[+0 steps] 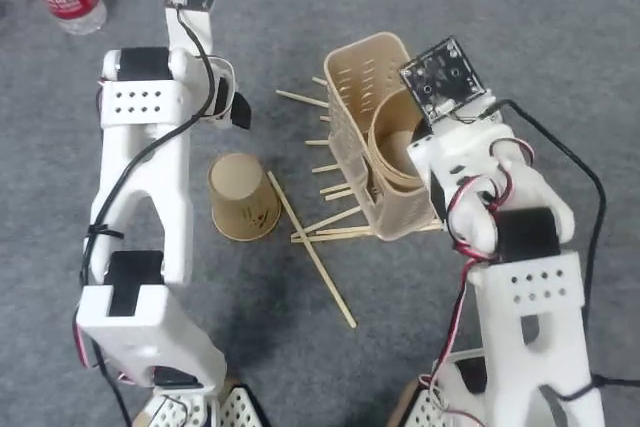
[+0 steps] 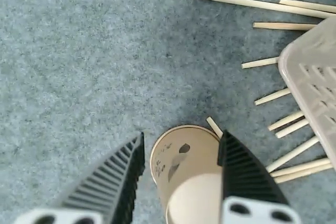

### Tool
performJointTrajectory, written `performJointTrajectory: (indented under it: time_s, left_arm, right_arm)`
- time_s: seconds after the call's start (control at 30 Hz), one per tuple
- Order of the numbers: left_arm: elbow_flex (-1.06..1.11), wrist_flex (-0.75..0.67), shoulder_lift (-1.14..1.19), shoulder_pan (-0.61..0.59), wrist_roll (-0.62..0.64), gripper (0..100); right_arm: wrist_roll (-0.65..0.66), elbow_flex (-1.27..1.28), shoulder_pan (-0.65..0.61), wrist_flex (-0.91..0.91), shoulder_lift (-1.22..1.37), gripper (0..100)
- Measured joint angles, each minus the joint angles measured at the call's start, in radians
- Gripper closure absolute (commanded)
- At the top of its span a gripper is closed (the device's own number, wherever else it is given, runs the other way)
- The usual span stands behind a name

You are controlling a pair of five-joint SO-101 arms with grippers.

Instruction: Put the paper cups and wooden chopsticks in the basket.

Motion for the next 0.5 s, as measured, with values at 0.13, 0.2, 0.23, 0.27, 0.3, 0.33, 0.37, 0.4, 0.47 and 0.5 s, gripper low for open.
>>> performJointTrajectory:
  time_s: [0.13, 0.2, 0.23, 0.27, 0.3, 0.33, 0.37, 0.4, 0.47, 0.5]
  left_arm:
    - [-0.041, 0.002, 0.0, 0.0, -0.02, 78]
    - [-0.078, 0.032, 0.0, 0.011, -0.08, 78]
    - [-0.095, 0.061, 0.0, 0.021, -0.123, 76]
    - [-0.117, 0.103, 0.0, 0.037, -0.17, 75]
    - [-0.14, 0.15, 0.0, 0.051, -0.21, 74]
    - [-0.166, 0.198, 0.0, 0.066, -0.245, 72]
    - [-0.192, 0.235, -0.002, 0.074, -0.267, 71]
    - [-0.203, 0.25, -0.002, 0.074, -0.276, 70]
    - [-0.212, 0.262, -0.002, 0.058, -0.281, 68]
    - [-0.212, 0.265, -0.002, 0.051, -0.281, 68]
  right_arm:
    - [0.003, -0.298, -0.002, 0.199, -0.04, 83.3]
    - [0.003, -0.428, 0.0, 0.292, -0.054, 83.3]
    - [0.003, -0.473, 0.018, 0.331, -0.063, 83.3]
    - [0.003, -0.494, 0.035, 0.361, -0.078, 83.3]
    - [0.003, -0.508, 0.058, 0.384, -0.08, 83.3]
    - [0.003, -0.519, 0.074, 0.4, -0.08, 83.3]
    - [0.003, -0.522, 0.091, 0.414, -0.075, 83.3]
    - [0.003, -0.522, 0.101, 0.425, -0.064, 83.3]
    - [0.003, -0.522, 0.135, 0.431, -0.061, 83.3]
    - [0.003, -0.522, 0.15, 0.434, -0.064, 83.3]
